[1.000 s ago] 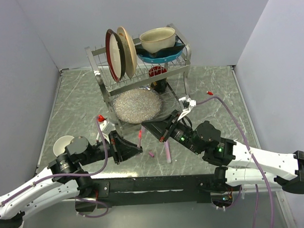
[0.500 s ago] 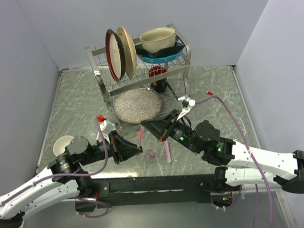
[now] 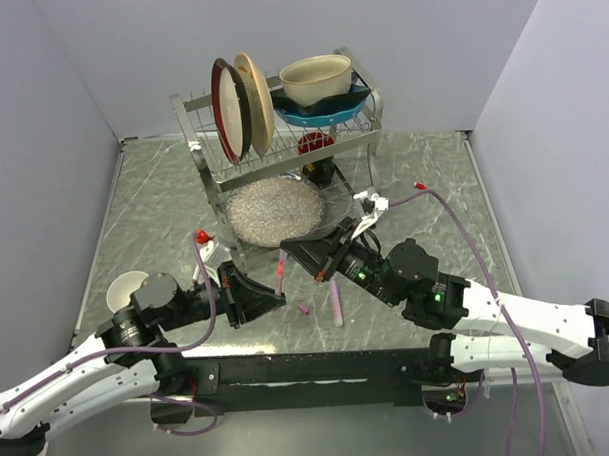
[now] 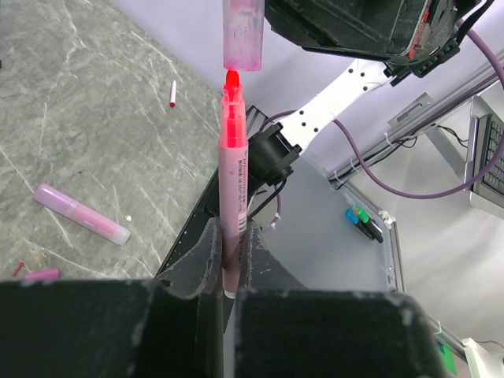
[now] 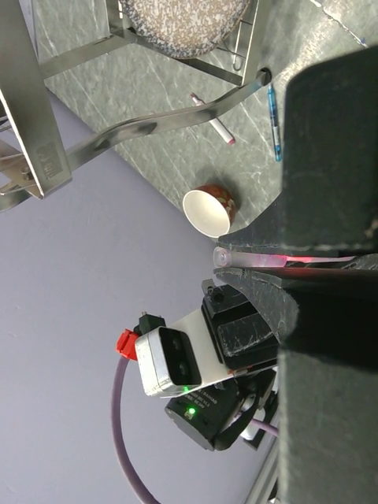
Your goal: Insert the pens into the pen caps
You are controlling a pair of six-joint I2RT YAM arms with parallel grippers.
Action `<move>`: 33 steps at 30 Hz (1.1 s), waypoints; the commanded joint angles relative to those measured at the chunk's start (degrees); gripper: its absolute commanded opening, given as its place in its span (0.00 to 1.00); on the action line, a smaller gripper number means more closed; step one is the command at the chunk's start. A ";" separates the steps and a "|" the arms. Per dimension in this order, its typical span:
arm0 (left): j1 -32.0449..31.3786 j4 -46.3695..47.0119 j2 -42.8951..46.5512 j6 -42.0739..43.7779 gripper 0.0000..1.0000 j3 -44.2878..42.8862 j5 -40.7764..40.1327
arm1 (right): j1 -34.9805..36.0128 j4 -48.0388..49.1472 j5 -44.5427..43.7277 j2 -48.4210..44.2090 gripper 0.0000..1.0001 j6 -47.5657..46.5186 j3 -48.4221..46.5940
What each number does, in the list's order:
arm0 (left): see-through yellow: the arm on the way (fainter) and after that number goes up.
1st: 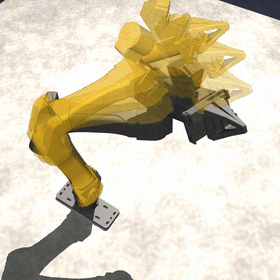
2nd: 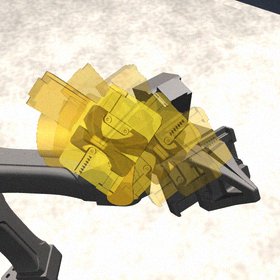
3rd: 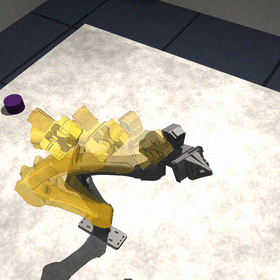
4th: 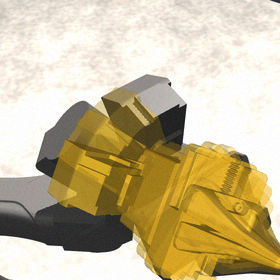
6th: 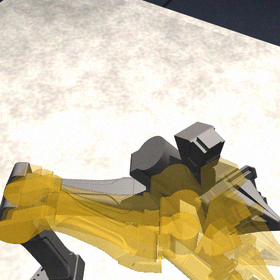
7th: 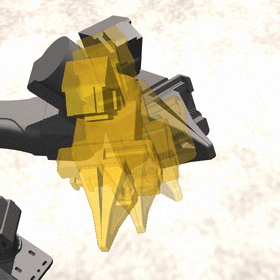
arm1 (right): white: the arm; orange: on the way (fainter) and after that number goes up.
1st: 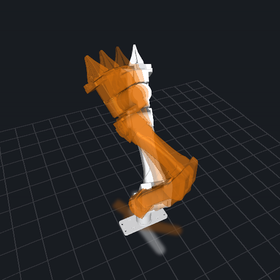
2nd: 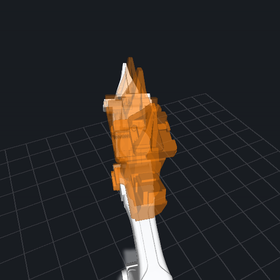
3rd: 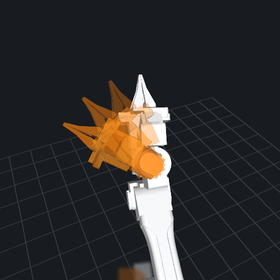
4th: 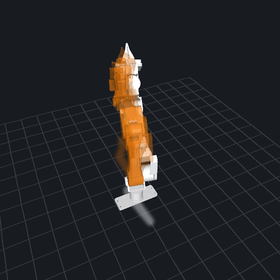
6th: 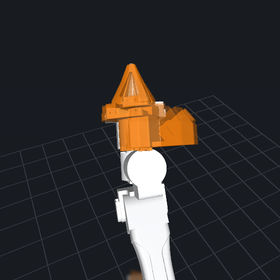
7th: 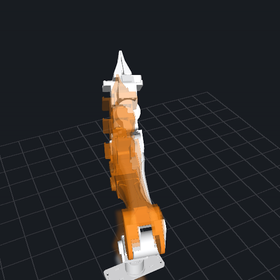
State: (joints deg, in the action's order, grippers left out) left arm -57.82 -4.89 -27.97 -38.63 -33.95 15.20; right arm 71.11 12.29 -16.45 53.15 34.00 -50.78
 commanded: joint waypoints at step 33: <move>0.08 1.37 -2.18 0.14 0.01 -3.57 -4.83 | 10.19 -8.08 -6.32 -3.93 0.00 1.33 7.37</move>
State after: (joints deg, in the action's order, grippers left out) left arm -58.70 -11.60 -29.58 -38.37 -33.98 17.08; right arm 78.65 9.17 -26.65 49.30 35.44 -44.56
